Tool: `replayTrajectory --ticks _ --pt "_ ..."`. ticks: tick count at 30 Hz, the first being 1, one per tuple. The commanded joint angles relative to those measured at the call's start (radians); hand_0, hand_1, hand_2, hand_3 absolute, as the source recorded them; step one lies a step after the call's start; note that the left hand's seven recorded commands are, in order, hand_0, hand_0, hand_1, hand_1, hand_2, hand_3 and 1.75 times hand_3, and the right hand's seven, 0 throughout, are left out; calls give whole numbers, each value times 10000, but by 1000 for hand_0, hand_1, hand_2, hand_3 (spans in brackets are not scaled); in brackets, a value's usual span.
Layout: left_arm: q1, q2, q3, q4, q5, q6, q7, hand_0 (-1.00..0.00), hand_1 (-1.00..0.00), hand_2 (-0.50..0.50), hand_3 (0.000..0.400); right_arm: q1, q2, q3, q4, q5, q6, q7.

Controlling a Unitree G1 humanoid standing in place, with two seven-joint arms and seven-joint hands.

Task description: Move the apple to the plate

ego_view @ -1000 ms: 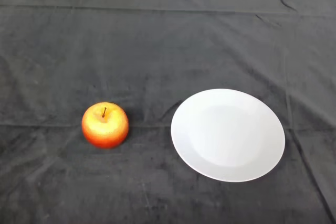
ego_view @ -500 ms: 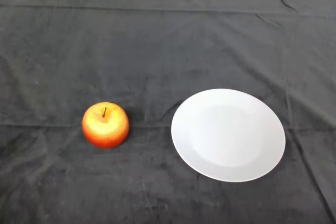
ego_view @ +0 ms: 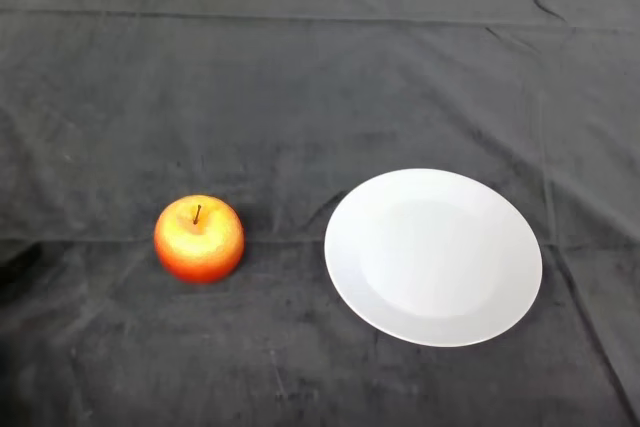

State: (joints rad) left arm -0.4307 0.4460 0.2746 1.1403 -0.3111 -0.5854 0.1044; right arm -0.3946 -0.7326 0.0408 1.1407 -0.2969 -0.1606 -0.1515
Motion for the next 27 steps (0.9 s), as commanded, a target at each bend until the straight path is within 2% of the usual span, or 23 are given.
replayTrajectory --ticks 1,15,27 --pt "-285 -106 -289 -621 324 -369 -105 0 0 0 0 422 316 116 164 44 97 -33" --pt "-387 -927 -1556 -731 1707 -1002 -438 0 0 0 0 445 317 108 115 52 124 -25" --pt "-342 -1212 -2523 -709 2657 -1537 -579 0 0 0 0 457 317 103 89 56 141 -20"
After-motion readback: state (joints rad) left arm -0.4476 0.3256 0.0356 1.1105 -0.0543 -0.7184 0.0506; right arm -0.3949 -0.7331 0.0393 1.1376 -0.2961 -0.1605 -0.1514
